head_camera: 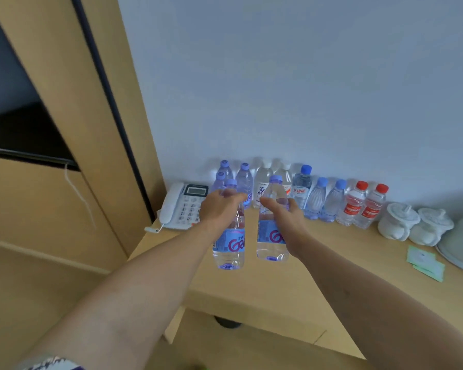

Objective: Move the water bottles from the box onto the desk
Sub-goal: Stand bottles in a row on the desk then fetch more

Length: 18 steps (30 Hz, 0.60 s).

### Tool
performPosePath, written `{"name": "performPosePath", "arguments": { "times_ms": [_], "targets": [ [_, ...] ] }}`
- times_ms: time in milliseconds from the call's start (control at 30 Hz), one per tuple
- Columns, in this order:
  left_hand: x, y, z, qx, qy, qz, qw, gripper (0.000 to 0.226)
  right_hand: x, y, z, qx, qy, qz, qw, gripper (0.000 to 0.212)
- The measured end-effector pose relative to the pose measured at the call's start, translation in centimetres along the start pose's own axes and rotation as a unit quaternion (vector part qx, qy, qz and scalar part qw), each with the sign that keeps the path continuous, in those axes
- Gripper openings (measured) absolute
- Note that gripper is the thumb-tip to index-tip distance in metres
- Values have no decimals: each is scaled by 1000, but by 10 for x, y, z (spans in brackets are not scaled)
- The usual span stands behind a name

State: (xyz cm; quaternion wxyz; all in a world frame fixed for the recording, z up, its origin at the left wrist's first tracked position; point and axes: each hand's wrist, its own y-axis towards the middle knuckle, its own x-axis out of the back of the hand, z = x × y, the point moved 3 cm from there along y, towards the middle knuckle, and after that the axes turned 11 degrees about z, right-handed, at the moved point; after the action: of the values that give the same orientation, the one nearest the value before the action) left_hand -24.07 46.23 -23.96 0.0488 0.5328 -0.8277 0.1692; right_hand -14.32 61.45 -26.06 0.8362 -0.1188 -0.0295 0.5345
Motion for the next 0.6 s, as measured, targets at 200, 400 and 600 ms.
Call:
{"name": "performPosePath", "arguments": {
  "times_ms": [200,400,600],
  "targets": [
    [-10,76,-7,-16,45,87,995,45,-5,46,9,8,-37,-74,997,49],
    [-33,120,12,-33,81,160,983,42,14,78,-12,-30,-103,-128,986,58],
    [-48,142,9,-48,134,211,967,36,37,107,-27,-73,-230,-134,961,67]
  ]
}}
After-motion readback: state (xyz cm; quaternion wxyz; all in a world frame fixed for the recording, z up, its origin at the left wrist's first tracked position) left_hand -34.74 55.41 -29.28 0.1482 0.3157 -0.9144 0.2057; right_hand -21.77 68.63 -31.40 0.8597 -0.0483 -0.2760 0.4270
